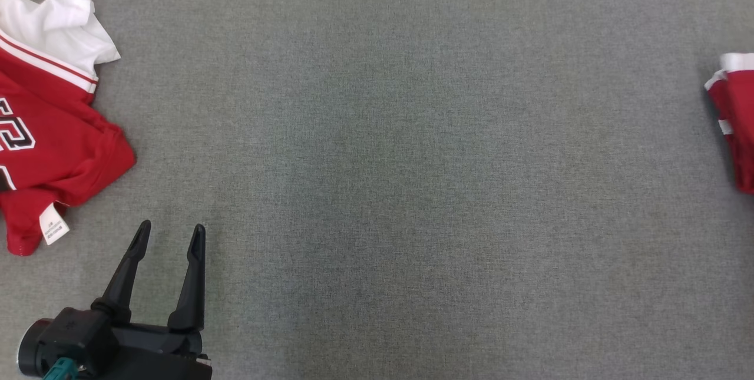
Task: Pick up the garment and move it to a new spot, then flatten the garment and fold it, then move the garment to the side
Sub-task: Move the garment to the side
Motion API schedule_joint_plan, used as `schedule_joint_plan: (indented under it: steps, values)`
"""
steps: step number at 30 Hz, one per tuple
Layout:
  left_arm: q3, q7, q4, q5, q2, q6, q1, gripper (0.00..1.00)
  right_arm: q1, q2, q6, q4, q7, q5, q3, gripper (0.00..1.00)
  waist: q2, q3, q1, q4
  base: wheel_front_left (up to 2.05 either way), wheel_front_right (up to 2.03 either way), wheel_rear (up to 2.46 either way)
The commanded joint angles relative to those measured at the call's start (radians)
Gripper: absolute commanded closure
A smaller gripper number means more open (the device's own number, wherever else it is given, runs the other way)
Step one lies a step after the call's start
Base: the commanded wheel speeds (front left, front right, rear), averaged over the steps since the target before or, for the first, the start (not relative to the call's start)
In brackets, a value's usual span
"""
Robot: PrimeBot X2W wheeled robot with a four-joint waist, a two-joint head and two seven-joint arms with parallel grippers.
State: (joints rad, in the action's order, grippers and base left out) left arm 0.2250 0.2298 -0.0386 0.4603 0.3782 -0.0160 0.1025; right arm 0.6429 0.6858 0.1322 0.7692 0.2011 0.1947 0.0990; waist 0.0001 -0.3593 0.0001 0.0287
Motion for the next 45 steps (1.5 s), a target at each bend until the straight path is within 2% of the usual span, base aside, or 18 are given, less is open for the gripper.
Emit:
schedule_joint_plan:
  steps: [1, 4, 8, 13, 21, 27, 30, 39, 45]
  values:
    - [0.001, 0.0, 0.004, -0.005, 0.004, 0.005, 0.002, 0.0, -0.014, -0.002, -0.003, -0.001, -0.007, 0.006, 0.006, 0.0, -0.0001, 0.005, -0.0001, 0.001, 0.0, 0.0, 0.0]
    - [0.0, 0.004, 0.008, -0.001, 0.002, 0.002, -0.001, 0.0, -0.017, -0.016, -0.003, -0.014, -0.033, 0.02, 0.026, 0.0, -0.0001, 0.022, -0.0001, 0.003, 0.0, 0.0, 0.0]
    - [-0.005, 0.016, 0.018, -0.001, -0.011, -0.006, -0.009, 0.0, -0.026, -0.062, -0.003, -0.045, -0.109, -0.019, 0.028, 0.0, -0.0001, 0.061, -0.0001, 0.004, 0.0, 0.0, 0.0]
    - [-0.014, 0.027, 0.05, 0.007, -0.036, -0.004, -0.023, 0.0, -0.079, -0.156, -0.003, -0.106, -0.219, -0.182, -0.014, 0.0, -0.0001, 0.133, -0.0001, 0.01, 0.0, 0.0, 0.0]
    - [-0.046, 0.037, 0.124, 0.033, -0.103, 0.013, -0.066, 0.0, -0.296, -0.329, -0.003, -0.282, -0.261, -0.39, -0.044, 0.0, -0.0001, 0.271, -0.0001, 0.023, 0.0, 0.0, 0.0]
    - [-0.098, 0.036, 0.17, 0.065, -0.13, 0.002, -0.127, 0.0, -0.483, -0.469, -0.003, -0.431, -0.198, -0.476, -0.058, 0.0, -0.0001, 0.361, -0.0001, 0.023, 0.0, 0.0, 0.0]
    - [-0.114, 0.033, 0.174, 0.074, -0.121, 0.0, -0.167, 0.0, -0.557, -0.53, -0.003, -0.501, -0.14, -0.472, -0.08, 0.0, -0.0001, 0.379, -0.0001, 0.014, 0.0, 0.0, 0.0]
    - [-0.112, 0.001, 0.157, 0.042, -0.089, -0.044, -0.217, 0.0, -0.658, -0.607, -0.003, -0.616, -0.017, -0.414, -0.097, 0.0, -0.0001, 0.396, -0.0001, -0.004, 0.0, 0.0, 0.0]
    - [-0.101, -0.01, 0.136, 0.034, -0.083, -0.052, -0.229, 0.0, -0.682, -0.626, -0.003, -0.635, -0.004, -0.38, -0.063, 0.0, -0.0001, 0.401, -0.0001, 0.001, 0.0, 0.0, 0.0]
